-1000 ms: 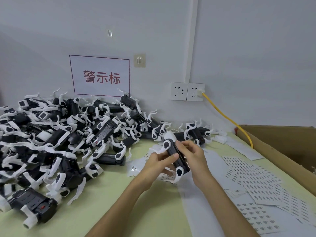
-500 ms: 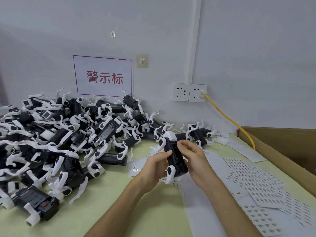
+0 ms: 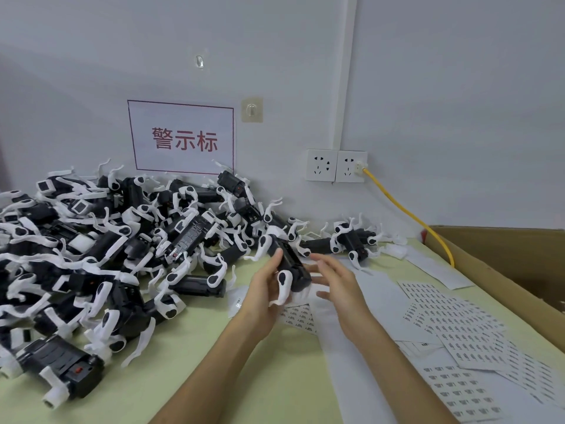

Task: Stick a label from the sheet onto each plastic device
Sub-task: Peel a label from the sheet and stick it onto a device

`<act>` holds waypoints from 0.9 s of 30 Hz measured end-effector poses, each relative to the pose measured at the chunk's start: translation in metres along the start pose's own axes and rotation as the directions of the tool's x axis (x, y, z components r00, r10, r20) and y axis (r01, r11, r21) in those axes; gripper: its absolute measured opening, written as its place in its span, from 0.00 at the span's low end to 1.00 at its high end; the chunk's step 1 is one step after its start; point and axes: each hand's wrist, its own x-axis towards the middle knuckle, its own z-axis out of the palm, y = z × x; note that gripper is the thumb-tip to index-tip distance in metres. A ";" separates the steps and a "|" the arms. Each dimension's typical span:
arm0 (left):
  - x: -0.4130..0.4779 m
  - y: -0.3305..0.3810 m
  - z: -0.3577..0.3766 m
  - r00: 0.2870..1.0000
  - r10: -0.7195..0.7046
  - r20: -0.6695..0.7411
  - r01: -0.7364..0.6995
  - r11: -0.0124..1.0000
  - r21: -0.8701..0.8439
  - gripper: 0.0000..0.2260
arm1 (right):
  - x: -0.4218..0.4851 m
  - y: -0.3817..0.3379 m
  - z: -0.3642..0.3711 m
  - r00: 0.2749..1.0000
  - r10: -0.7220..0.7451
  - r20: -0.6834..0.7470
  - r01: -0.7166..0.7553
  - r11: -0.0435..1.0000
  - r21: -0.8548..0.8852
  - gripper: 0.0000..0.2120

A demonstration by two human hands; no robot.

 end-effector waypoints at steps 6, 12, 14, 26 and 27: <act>0.007 0.008 -0.021 0.976 0.015 -0.217 -0.040 0.993 -0.111 0.20 | -0.003 0.025 0.013 0.971 -0.051 0.234 0.205 0.684 -0.700 0.30; 0.011 0.011 -0.034 0.926 -0.041 -0.376 0.002 0.995 -0.103 0.15 | -0.006 0.035 0.019 0.961 -0.001 0.278 0.235 0.538 -0.809 0.19; 0.013 0.011 -0.037 0.916 -0.040 -0.398 0.009 0.997 -0.081 0.16 | -0.006 0.032 0.018 0.968 -0.014 0.251 0.219 0.540 -0.813 0.16; 0.011 0.017 -0.041 0.950 -0.087 -0.300 0.060 0.993 -0.097 0.16 | -0.007 0.034 0.021 0.980 0.007 0.197 0.155 0.591 -0.792 0.32; 0.011 0.018 -0.041 0.957 -0.088 -0.275 0.059 0.992 -0.112 0.16 | -0.007 0.035 0.021 0.978 0.014 0.207 0.158 0.596 -0.787 0.33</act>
